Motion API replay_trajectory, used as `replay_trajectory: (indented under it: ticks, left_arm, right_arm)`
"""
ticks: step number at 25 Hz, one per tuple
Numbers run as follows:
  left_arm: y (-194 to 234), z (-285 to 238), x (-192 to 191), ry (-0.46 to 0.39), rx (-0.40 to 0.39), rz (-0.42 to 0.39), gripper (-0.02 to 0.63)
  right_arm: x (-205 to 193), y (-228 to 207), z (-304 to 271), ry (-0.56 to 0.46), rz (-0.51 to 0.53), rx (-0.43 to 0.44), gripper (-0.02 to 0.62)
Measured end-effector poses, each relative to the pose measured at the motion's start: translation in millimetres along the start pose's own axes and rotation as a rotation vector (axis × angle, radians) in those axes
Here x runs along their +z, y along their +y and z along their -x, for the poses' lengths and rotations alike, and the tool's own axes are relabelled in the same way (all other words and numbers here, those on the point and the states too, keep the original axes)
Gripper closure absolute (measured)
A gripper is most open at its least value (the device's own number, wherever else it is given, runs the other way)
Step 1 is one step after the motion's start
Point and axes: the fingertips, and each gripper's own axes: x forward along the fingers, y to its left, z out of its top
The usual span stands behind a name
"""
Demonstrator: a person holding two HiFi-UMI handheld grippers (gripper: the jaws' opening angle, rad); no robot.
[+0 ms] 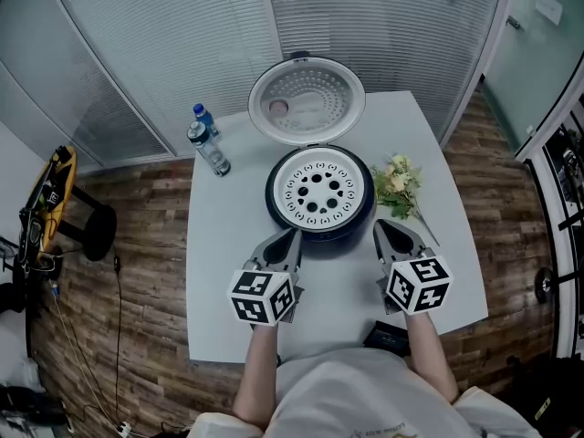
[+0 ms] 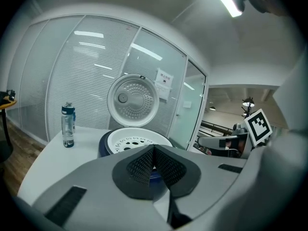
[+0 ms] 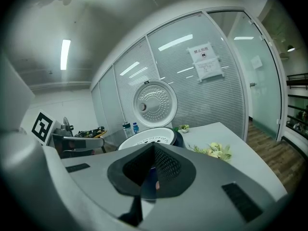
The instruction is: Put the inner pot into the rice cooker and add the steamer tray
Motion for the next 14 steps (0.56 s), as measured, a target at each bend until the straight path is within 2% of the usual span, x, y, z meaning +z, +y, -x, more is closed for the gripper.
replay_trajectory:
  ticks: [14]
  left_arm:
    - [-2.9,-8.0,-0.8,0.018,-0.020,-0.008,0.597]
  right_arm:
    - [-1.6,-1.2,-5.5,0.009,-0.009,0.008,0.580]
